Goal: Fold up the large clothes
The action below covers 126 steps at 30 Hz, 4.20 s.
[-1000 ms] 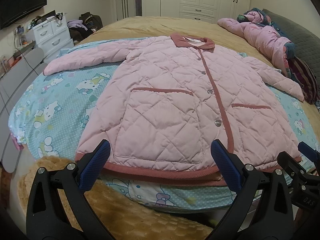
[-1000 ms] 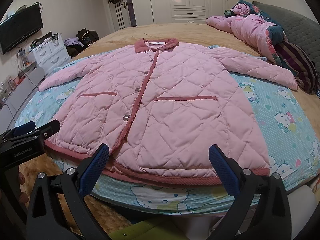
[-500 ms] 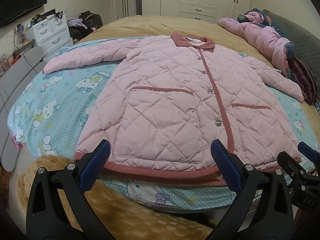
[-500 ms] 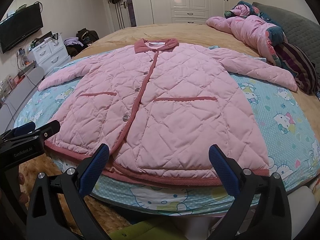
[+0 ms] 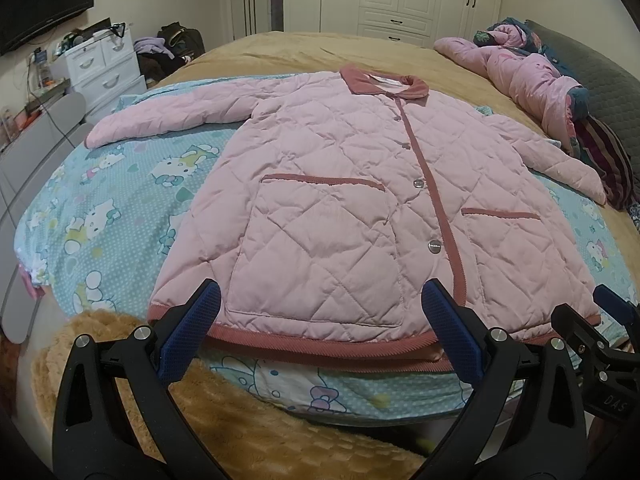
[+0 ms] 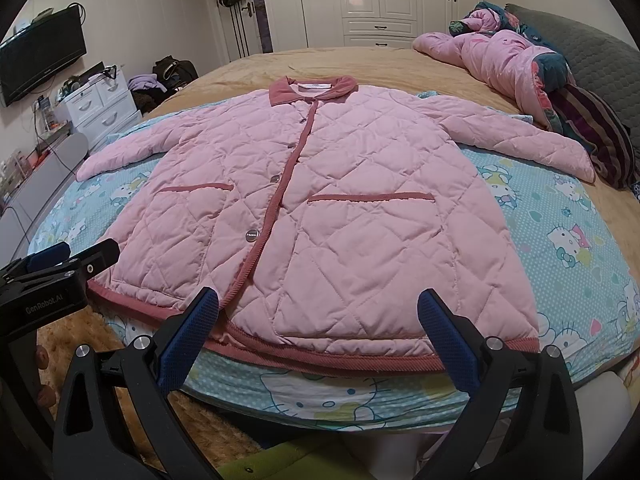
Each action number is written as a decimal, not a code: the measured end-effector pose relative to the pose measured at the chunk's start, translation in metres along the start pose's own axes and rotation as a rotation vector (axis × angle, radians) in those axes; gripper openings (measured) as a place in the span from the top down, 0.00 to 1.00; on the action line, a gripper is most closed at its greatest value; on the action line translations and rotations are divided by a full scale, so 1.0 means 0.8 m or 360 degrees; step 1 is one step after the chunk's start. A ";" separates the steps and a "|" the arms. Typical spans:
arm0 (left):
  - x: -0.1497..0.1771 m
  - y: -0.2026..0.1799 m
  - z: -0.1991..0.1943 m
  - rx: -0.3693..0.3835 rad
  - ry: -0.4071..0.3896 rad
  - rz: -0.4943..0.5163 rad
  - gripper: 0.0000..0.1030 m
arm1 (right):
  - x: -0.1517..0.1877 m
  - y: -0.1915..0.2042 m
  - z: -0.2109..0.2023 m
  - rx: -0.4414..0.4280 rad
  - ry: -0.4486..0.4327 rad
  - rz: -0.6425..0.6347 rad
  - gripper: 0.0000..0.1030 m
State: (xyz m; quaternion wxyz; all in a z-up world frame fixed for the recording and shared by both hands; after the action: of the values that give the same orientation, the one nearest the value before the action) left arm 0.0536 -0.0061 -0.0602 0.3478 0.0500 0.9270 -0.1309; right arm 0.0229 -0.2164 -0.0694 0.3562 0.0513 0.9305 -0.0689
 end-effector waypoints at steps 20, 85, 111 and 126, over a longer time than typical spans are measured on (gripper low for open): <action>-0.003 0.004 0.000 0.0016 0.0004 -0.0009 0.09 | -0.003 0.002 0.003 -0.0001 0.0001 -0.0010 0.04; -0.261 -0.061 0.292 0.0038 0.0200 0.0058 0.09 | -0.258 -0.324 0.303 0.0531 0.0157 0.0638 0.04; -0.281 -0.085 0.327 0.0055 0.0252 0.0132 0.09 | -0.199 -0.574 0.451 0.0505 0.0329 0.1673 0.04; -0.321 -0.071 0.284 0.0056 0.0158 0.0035 0.09 | -0.294 -0.577 0.354 0.0324 -0.0150 0.1540 0.83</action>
State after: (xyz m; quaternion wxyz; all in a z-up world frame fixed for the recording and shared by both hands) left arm 0.3804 -0.1242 -0.0438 0.3019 0.0727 0.9401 -0.1407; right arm 0.3159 -0.7291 -0.0783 0.3821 0.5088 0.7714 0.0116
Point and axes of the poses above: each gripper's, at about its wrist camera, not at the fingertips, and z roughly the way its jaws point, y to its left, x to its underside, the point moved 8 cm from there along z, roughly the way its jaws point, and after that the axes turned 15 degrees about x, right-handed, at the moved point
